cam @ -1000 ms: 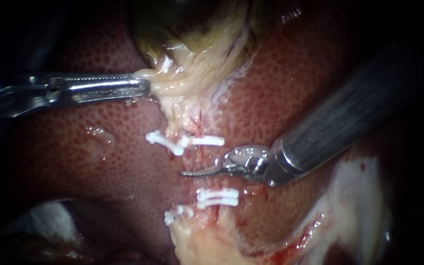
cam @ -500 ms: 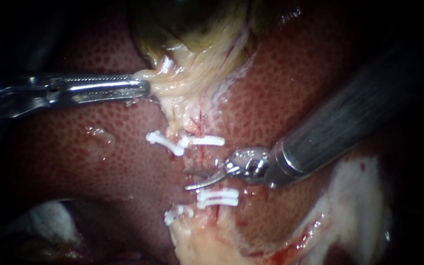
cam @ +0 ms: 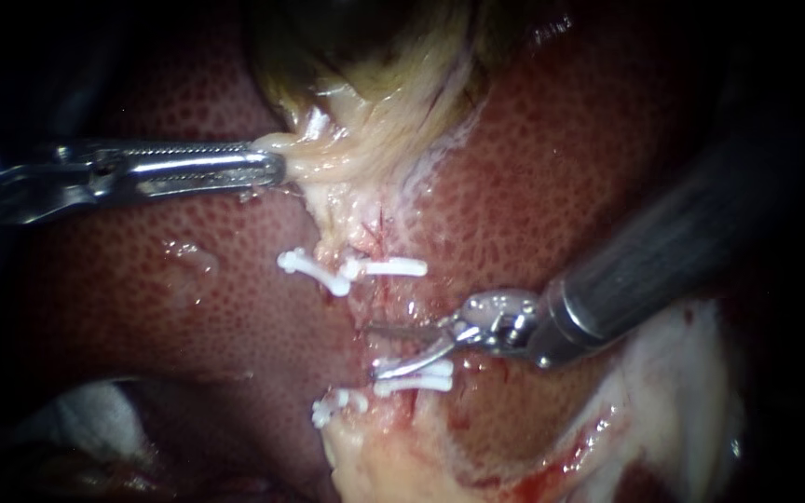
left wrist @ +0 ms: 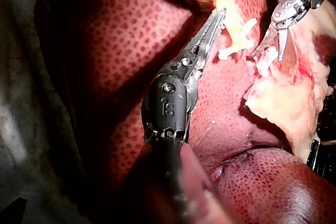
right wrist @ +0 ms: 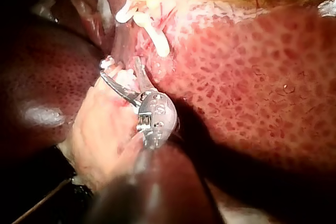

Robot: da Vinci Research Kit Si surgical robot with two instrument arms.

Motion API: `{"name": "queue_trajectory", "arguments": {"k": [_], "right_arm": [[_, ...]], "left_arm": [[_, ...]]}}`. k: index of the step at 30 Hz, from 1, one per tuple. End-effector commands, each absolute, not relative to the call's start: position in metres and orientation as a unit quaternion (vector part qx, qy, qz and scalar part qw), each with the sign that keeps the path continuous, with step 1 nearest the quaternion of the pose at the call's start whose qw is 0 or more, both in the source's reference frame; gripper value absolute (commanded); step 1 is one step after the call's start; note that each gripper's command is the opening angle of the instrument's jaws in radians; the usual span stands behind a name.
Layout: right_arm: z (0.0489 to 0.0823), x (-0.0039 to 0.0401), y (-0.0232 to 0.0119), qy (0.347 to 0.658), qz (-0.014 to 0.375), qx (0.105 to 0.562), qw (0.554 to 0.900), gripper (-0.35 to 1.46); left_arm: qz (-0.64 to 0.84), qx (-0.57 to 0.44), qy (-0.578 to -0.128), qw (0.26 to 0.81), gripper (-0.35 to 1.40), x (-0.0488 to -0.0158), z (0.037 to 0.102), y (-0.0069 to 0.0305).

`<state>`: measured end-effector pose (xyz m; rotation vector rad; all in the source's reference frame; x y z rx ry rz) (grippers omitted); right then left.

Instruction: Go back from the cut right tube

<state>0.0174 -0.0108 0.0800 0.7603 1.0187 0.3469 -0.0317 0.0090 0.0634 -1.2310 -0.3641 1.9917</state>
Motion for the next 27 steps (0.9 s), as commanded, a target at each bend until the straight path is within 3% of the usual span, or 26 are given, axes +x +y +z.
{"name": "queue_trajectory", "arguments": {"k": [1, 13, 22, 27], "right_arm": [[0.0796, 0.0168, -0.0103, 0.476, 0.161, 0.340, 0.795, 1.43], [0.0737, 0.0100, -0.0051, 0.484, 0.129, 0.247, 0.830, 1.43], [0.0709, 0.0096, -0.0043, 0.470, 0.120, 0.187, 0.854, 1.43], [0.0708, 0.0096, -0.0043, 0.464, 0.123, 0.175, 0.860, 1.43]], "left_arm": [[0.779, -0.482, -0.143, 0.376, -0.35, -0.0317, 0.0635, 0.0091], [0.779, -0.482, -0.143, 0.376, -0.35, -0.0316, 0.0637, 0.0092], [0.778, -0.483, -0.140, 0.376, -0.35, -0.0320, 0.0648, 0.0090], [0.786, -0.474, -0.136, 0.373, -0.35, -0.0330, 0.0669, 0.0081]]}}
